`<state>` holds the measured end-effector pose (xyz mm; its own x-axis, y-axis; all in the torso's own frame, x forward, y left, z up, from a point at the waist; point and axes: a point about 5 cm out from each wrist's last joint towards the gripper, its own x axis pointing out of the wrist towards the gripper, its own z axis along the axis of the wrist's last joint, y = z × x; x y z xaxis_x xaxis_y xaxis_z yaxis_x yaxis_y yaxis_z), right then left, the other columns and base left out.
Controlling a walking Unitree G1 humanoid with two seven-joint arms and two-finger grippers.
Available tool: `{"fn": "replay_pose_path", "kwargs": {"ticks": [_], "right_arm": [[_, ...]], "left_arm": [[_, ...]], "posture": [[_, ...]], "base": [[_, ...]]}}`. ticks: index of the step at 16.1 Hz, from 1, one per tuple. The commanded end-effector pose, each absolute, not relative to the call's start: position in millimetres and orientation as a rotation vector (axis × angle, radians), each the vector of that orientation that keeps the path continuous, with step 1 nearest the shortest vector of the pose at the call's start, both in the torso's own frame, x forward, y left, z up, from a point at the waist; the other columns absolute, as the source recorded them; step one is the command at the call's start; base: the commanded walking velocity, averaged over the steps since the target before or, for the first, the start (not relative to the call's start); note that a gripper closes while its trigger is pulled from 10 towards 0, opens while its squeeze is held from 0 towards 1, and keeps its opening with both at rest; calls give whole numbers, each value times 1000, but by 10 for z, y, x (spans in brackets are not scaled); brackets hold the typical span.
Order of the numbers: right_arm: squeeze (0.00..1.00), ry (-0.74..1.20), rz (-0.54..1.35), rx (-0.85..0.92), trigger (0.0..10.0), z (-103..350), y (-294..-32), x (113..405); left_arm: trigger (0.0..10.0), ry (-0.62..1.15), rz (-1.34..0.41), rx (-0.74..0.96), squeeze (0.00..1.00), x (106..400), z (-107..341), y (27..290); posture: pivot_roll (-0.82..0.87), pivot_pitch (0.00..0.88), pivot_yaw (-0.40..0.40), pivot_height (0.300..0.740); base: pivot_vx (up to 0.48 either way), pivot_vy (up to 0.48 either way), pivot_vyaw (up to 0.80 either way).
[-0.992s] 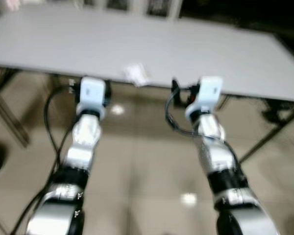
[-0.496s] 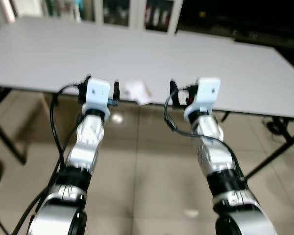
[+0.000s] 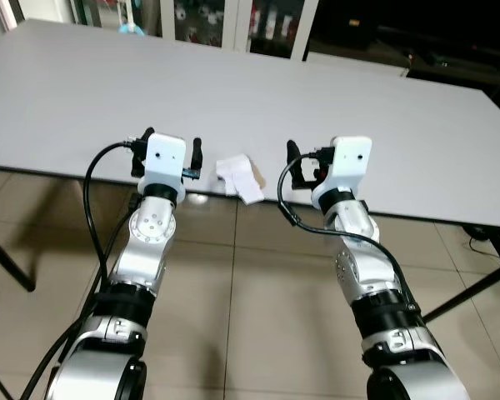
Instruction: Picking trash to rubbish bin
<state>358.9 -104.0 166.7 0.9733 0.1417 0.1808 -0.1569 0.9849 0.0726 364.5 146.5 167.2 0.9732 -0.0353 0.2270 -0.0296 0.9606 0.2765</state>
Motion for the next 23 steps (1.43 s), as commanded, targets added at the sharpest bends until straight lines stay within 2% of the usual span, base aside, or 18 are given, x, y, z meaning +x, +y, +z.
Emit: {"fn": "replay_pose_path", "kwargs": {"ticks": [1, 2, 4, 5, 6, 7, 8, 13, 23], "right_arm": [[0, -178, 112, 86, 10000, 1682, -1197, 3599], [0, -178, 116, 87, 10000, 1683, -1191, 3599], [0, -176, 122, 86, 10000, 1683, -1178, 3596], [0, -176, 122, 87, 10000, 1682, -1176, 3594], [0, -176, 122, 88, 10000, 1682, -1175, 3594], [0, -176, 124, 88, 10000, 1682, -1172, 3593], [0, -174, 129, 87, 10000, 1678, -1169, 3589], [0, -170, 133, 87, 10000, 1670, -1166, 3590], [0, -170, 138, 86, 10000, 1668, -1163, 3589]], "left_arm": [[10000, -231, -49, 303, 694, 3650, 1677, 1313], [10000, -222, -59, 314, 0, 3649, 1659, 1301], [10000, -218, -65, 300, 0, 3641, 1644, 1287], [10000, -217, -67, 301, 75, 3638, 1639, 1281], [10000, -215, -69, 281, 1000, 3637, 1634, 1278], [10000, -212, -71, 283, 1000, 3638, 1632, 1274], [10000, -211, -75, 309, 0, 3638, 1632, 1263], [10000, -202, -75, 304, 0, 3636, 1616, 1267], [10000, -210, -64, 304, 0, 3636, 1643, 1280]], "posture": [[-28, 47, -118, 740], [-28, 47, -118, 740], [-29, 47, -117, 740], [-29, 47, -117, 740], [-31, 47, -115, 740], [-31, 47, -117, 740], [-31, 48, -117, 740], [-31, 49, -119, 740], [-31, 47, -119, 740]], "base": [[337, 0, 0], [262, 0, 0], [0, 0, 0], [289, 0, 0], [368, 0, 0], [382, 0, 0], [352, 0, 0], [187, 0, 0], [465, 0, 0]]}}
